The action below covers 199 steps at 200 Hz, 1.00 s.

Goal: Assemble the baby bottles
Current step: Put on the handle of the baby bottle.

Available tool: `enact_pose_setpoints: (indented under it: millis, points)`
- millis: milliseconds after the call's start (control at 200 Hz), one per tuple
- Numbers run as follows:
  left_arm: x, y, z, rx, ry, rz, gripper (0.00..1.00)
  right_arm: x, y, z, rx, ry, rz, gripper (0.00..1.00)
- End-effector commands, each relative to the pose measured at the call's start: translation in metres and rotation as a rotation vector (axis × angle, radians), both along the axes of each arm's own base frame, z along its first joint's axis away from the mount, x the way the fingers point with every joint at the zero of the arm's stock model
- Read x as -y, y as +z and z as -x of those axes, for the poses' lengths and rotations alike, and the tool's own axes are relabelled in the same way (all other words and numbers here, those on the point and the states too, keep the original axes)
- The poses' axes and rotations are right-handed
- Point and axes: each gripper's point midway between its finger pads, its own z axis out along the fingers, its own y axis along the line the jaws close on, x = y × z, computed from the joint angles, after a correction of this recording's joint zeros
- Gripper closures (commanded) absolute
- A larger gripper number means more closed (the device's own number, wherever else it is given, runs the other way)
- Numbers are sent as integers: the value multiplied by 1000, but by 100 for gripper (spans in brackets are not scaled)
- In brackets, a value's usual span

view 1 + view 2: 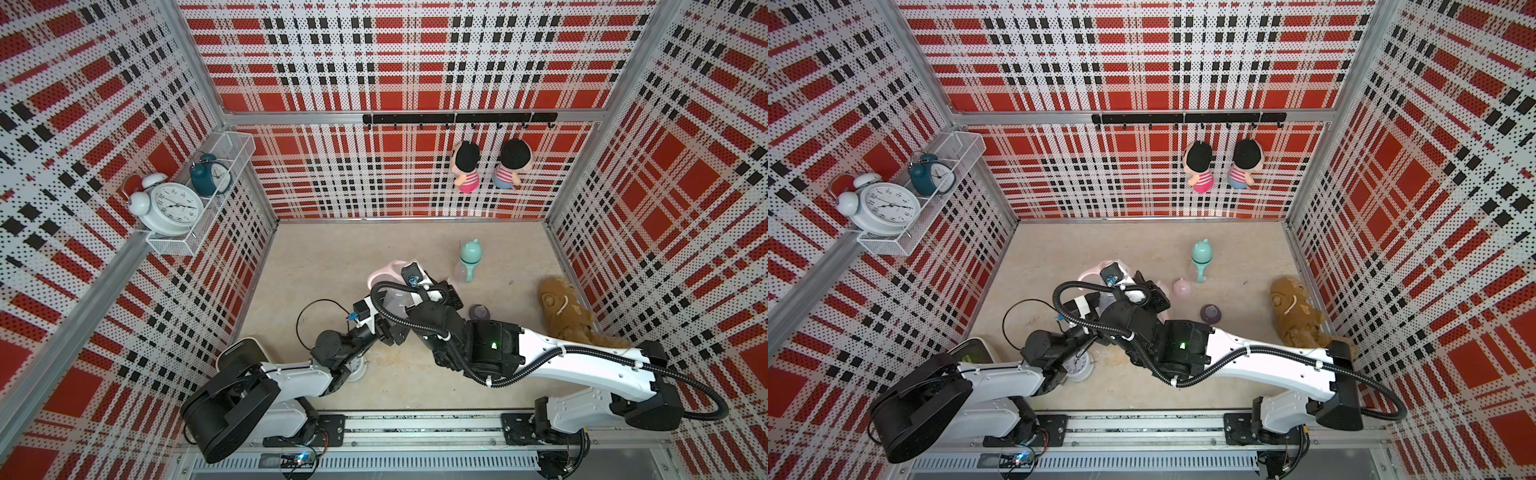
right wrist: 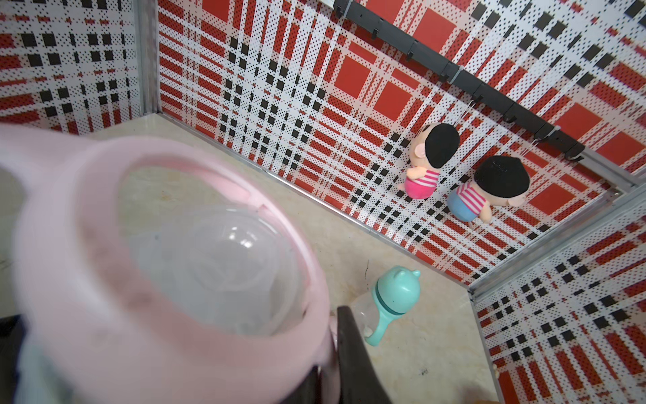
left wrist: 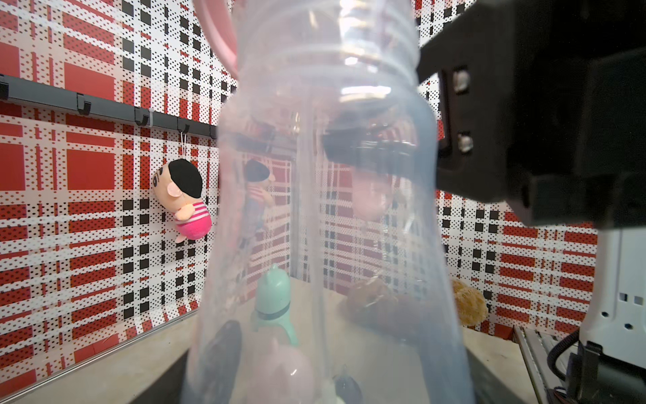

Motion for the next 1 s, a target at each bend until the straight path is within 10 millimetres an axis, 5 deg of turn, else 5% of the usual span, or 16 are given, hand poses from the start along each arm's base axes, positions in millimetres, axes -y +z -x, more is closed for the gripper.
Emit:
enact_pose_setpoints:
  millis: [0,747,992]
  points:
    - [0,22,3,52,-17,51,100,2,-4,0,61,-69,108,100]
    - [0,24,6,34,-71,43,100,26,7,12,255,-210,326,100]
    - [-2,26,6,47,-62,48,100,20,-1,11,250,-250,374,100]
